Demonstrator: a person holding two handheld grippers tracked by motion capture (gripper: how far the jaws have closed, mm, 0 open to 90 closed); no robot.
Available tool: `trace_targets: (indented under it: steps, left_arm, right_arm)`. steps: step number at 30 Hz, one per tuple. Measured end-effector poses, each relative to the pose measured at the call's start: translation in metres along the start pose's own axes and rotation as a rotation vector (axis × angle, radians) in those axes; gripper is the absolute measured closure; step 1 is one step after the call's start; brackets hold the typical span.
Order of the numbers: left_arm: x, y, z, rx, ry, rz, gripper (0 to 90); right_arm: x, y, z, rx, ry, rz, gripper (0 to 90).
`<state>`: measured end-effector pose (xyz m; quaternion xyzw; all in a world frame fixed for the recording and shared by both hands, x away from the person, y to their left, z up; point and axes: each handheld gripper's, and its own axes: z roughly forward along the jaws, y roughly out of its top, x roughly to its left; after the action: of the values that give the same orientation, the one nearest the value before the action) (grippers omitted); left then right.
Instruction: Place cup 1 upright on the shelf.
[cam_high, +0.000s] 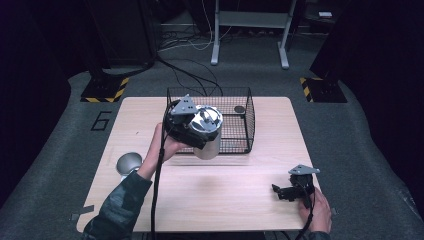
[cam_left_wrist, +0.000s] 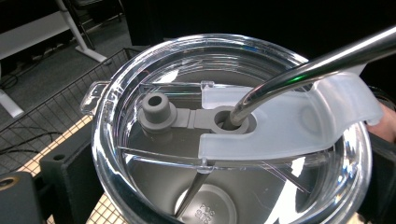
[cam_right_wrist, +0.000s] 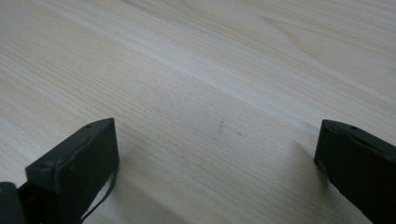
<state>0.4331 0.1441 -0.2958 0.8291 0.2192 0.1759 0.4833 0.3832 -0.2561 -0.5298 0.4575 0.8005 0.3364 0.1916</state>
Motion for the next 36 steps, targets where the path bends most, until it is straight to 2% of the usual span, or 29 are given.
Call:
trace_targets:
  steps: [13,20,31,36]
  left_arm:
    - [0.009,0.013,0.014,0.007,0.010,-0.004,3.9]
    - [0.021,0.019,0.027,0.013,0.019,-0.024,3.9]
    - [0.031,0.030,0.043,0.012,0.024,-0.033,3.9]
    - [0.035,0.034,0.050,0.016,0.042,-0.030,3.9]
  right_arm:
    - [0.000,0.000,0.000,0.000,0.003,-0.002,0.0]
    - [0.000,0.000,0.000,0.000,0.003,-0.003,0.0]
    - [0.000,0.000,0.000,0.000,0.003,-0.003,0.0]
    - [0.000,0.000,0.000,-0.001,0.003,-0.003,0.0]
